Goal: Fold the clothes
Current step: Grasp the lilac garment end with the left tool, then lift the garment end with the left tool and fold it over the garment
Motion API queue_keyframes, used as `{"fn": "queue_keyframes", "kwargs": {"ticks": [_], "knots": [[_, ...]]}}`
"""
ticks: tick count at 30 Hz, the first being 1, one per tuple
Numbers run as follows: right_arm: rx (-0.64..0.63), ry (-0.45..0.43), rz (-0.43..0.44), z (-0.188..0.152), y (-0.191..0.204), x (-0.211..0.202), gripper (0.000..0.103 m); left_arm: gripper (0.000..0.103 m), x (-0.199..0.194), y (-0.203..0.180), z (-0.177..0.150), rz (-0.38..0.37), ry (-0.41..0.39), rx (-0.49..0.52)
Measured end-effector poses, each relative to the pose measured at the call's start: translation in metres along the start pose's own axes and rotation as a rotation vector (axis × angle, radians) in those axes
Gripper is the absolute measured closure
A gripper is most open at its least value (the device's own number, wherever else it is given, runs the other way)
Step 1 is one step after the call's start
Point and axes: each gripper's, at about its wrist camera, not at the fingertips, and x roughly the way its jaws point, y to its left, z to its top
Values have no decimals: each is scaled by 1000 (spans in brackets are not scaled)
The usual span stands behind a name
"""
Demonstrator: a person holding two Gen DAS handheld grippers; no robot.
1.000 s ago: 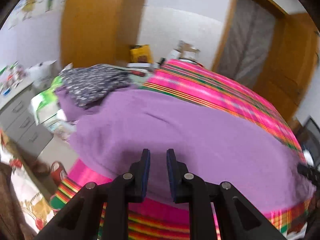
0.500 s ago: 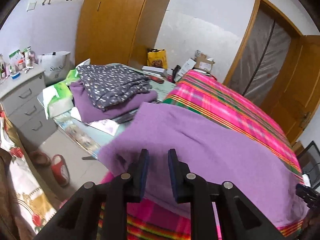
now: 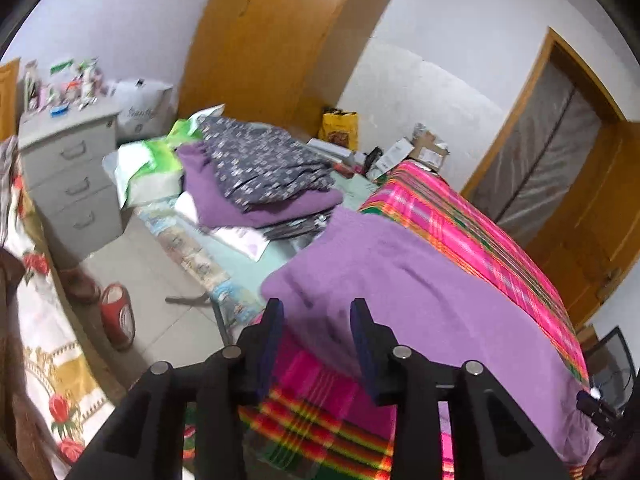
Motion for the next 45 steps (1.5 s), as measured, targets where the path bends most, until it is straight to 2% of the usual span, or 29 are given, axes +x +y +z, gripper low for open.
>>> {"fn": "queue_keyframes", "kwargs": {"ticks": [5,10,17,25,32,39,45], "knots": [[-10,-2,5,0,3,-1,64,59,9,13,0,-50,36,-78],[-10,-5,3,-1,3,-2,64,55,21,13,4,-83,60,-99],[-11,-6,3,0,5,-3,64,55,41,23,8,-111,93,-156],[-14,0,5,1,7,0,64,55,55,35,12,-191,104,-261],[-17,2,8,3,9,1,64,55,65,30,19,-198,102,-262],[-16,0,8,5,9,1,64,60,48,36,15,-216,81,-281],[-32,10,22,6,14,7,64,56,56,39,18,-221,112,-361]]}}
